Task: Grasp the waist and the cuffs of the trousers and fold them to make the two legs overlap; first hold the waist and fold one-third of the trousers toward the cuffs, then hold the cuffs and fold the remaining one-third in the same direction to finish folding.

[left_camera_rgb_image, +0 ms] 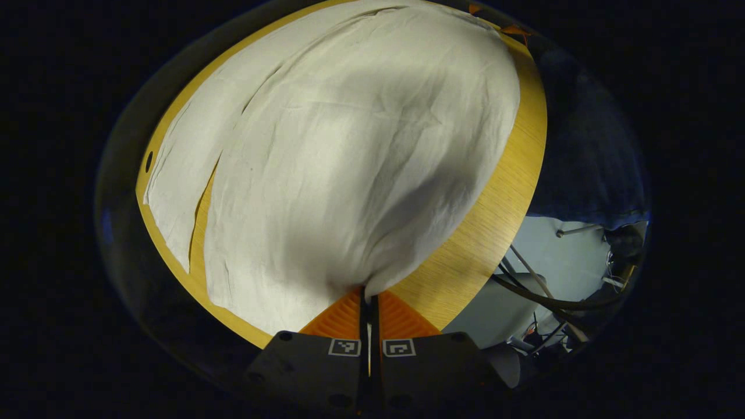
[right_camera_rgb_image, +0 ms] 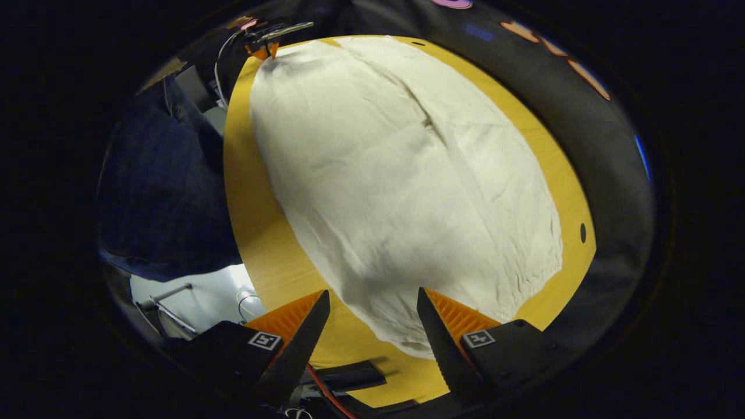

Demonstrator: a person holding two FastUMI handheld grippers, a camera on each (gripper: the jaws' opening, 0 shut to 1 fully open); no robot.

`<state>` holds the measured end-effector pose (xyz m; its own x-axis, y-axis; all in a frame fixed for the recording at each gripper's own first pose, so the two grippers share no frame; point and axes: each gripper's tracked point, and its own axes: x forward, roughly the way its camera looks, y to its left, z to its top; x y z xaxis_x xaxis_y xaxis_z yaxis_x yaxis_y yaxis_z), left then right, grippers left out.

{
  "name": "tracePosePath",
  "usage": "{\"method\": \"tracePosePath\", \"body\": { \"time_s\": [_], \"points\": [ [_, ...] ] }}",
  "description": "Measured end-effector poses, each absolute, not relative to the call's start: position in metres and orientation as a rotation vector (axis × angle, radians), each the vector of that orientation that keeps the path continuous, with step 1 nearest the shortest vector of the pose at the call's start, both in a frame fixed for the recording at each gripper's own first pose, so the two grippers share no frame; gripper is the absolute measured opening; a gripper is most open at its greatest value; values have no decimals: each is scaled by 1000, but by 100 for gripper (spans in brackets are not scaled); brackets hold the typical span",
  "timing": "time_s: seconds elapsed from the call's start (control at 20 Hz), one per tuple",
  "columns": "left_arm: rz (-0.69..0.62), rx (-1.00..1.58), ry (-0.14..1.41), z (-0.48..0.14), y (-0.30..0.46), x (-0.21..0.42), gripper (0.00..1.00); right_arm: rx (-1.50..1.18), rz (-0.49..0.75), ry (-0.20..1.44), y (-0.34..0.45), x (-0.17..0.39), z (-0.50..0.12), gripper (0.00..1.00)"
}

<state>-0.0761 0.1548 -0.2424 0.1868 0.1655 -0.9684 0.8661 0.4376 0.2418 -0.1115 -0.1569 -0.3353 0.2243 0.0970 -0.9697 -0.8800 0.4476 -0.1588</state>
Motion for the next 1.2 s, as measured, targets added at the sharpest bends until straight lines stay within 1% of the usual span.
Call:
{"method": "tracePosePath", "body": {
  "time_s": [0.15,0.4,0.5,0.55,0.6,0.65,0.7,0.75,0.8,0.85,0.9,0.95,1.0,1.05,1.15,1.2],
  "points": [
    [-634,1036,1315,-242,156,-77,0,-942,882,1194,-164,-118,-346,97],
    [-633,1051,1321,-243,157,-77,0,-1069,956,1229,-170,-128,-357,96],
    [-637,1056,1323,-241,156,-77,0,-1072,942,1242,-168,-127,-358,94],
    [-638,1060,1322,-242,155,-76,0,-1068,930,1245,-168,-125,-358,85],
    [-642,1066,1317,-242,156,-76,0,-1061,914,1251,-169,-122,-358,92],
    [-645,1072,1311,-241,156,-75,0,-1053,900,1259,-170,-120,-357,67],
    [-645,1076,1307,-242,157,-76,0,-1050,893,1263,-171,-122,-357,67],
    [-645,1077,1302,-242,157,-75,0,-1053,890,1266,-171,-122,-356,58],
    [-642,1076,1300,-242,158,-75,0,-1060,883,1266,-171,-121,-356,63],
    [-640,1073,1301,-242,157,-75,0,-1061,874,1264,-172,-119,-355,46],
    [-638,1068,1302,-242,156,-75,0,-1064,868,1251,-173,-116,-355,45],
    [-638,1066,1303,-242,157,-75,0,-1066,858,1236,-172,-112,-357,29],
    [-638,1066,1302,-242,157,-74,0,-1056,849,1237,-174,-113,-355,19],
    [-641,1072,1298,-242,158,-74,0,-1048,848,1238,-173,-113,-355,14],
    [-654,1091,1287,-242,158,-74,0,-1037,809,1267,-176,-113,-354,13],
    [-655,1092,1289,-242,158,-74,0,-1024,779,1293,-177,-115,-353,8]
  ]
}}
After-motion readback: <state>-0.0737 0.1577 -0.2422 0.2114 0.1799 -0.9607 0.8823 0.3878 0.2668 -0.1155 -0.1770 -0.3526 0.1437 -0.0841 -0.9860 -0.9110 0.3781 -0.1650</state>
